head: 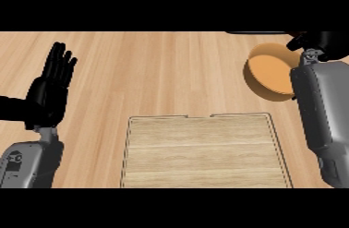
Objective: Pick the sweet potato from the tray and place it in the pot
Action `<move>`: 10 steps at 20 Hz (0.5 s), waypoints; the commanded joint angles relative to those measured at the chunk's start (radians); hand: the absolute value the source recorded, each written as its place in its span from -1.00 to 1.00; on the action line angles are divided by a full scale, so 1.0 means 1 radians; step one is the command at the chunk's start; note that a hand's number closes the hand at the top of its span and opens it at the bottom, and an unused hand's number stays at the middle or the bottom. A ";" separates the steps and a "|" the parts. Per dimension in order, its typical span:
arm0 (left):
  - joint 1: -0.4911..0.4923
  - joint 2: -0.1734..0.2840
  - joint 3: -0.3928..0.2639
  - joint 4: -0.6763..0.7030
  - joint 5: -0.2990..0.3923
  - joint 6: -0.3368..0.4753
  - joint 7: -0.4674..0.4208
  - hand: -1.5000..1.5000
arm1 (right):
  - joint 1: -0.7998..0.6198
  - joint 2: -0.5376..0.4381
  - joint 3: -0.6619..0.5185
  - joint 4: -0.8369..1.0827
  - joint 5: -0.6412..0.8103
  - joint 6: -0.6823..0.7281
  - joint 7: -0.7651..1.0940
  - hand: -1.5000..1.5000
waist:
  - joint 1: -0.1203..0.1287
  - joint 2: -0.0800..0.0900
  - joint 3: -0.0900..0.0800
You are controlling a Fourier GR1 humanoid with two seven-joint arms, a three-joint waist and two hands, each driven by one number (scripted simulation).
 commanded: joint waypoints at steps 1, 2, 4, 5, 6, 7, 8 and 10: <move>-0.028 0.003 0.018 0.038 -0.001 -0.010 0.000 0.00 | 0.039 -0.023 -0.022 0.019 -0.029 -0.043 -0.020 1.00 | -0.001 0.000 0.000; 0.011 -0.009 -0.008 -0.011 -0.018 -0.004 -0.010 0.00 | 0.011 -0.041 -0.063 0.104 -0.061 -0.065 -0.043 1.00 | 0.006 0.002 0.000; 0.072 -0.039 -0.021 0.028 -0.017 -0.023 -0.088 0.00 | 0.054 -0.032 -0.075 0.117 -0.101 -0.030 -0.071 1.00 | 0.004 0.002 -0.001; -0.038 -0.022 -0.006 0.029 -0.019 0.012 0.005 0.00 | -0.002 -0.041 -0.125 0.188 -0.149 -0.049 -0.080 1.00 | 0.008 0.005 0.000; 0.019 -0.002 0.023 0.007 0.010 -0.016 -0.021 0.00 | 0.060 0.019 -0.139 0.130 -0.186 -0.089 -0.058 1.00 | 0.007 0.002 0.000; 0.055 -0.028 -0.033 -0.070 -0.021 0.005 0.014 0.00 | 0.078 0.011 -0.178 0.132 -0.220 -0.111 -0.058 1.00 | 0.011 0.000 0.001; 0.023 -0.006 0.009 0.012 0.002 -0.024 -0.030 0.00 | 0.066 0.021 -0.205 0.135 -0.283 -0.119 -0.096 -1.00 | 0.003 0.004 0.001; 0.089 -0.030 -0.008 -0.027 -0.011 -0.014 -0.054 0.00 | 0.082 0.013 -0.207 0.172 -0.330 -0.133 -0.180 -1.00 | 0.008 0.001 0.000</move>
